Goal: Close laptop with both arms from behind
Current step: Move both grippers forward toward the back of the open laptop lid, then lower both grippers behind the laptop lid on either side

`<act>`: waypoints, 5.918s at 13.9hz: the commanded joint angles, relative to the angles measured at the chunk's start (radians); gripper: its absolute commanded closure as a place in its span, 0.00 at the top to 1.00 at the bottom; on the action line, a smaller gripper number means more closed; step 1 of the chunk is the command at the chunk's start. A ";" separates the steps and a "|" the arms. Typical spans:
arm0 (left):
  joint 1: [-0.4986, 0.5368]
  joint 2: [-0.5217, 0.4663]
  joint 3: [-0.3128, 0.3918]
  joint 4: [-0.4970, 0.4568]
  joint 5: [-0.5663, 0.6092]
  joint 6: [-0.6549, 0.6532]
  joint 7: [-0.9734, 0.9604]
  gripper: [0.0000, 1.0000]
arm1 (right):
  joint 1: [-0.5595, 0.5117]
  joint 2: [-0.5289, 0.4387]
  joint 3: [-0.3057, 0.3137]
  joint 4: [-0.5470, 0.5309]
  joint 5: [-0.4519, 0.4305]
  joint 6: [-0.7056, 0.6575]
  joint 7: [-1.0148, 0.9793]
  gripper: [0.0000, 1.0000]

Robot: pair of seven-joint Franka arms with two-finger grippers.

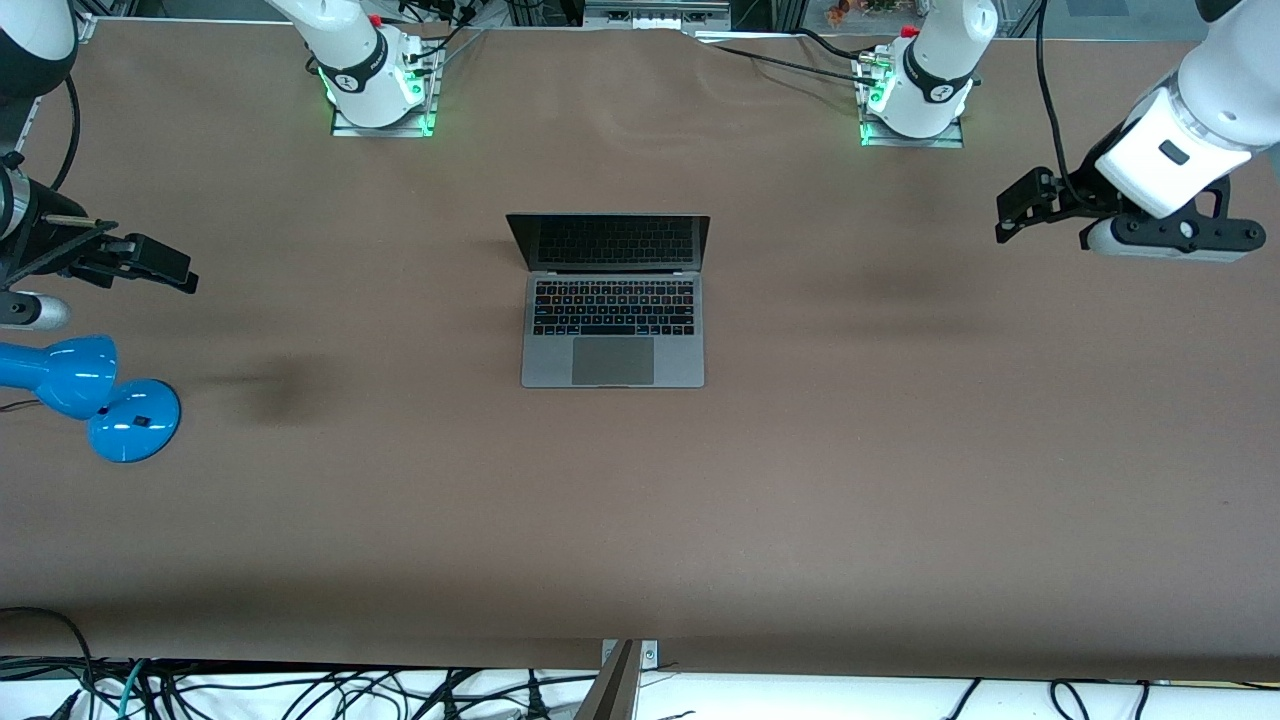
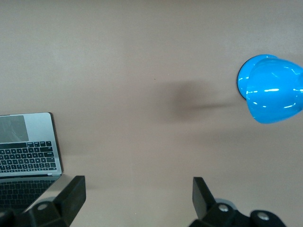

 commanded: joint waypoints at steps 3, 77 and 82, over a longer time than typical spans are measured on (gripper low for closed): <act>0.000 0.015 -0.028 0.042 0.062 -0.034 -0.019 1.00 | -0.006 -0.023 0.007 -0.023 -0.011 0.009 0.009 1.00; -0.062 0.503 -0.632 -0.164 -0.044 0.452 -0.896 0.00 | 0.027 0.209 0.601 -0.322 0.227 0.157 0.399 0.05; -0.062 0.570 -0.631 -0.110 0.006 0.452 -0.918 0.00 | 0.015 0.209 0.600 -0.321 0.201 0.196 0.370 0.05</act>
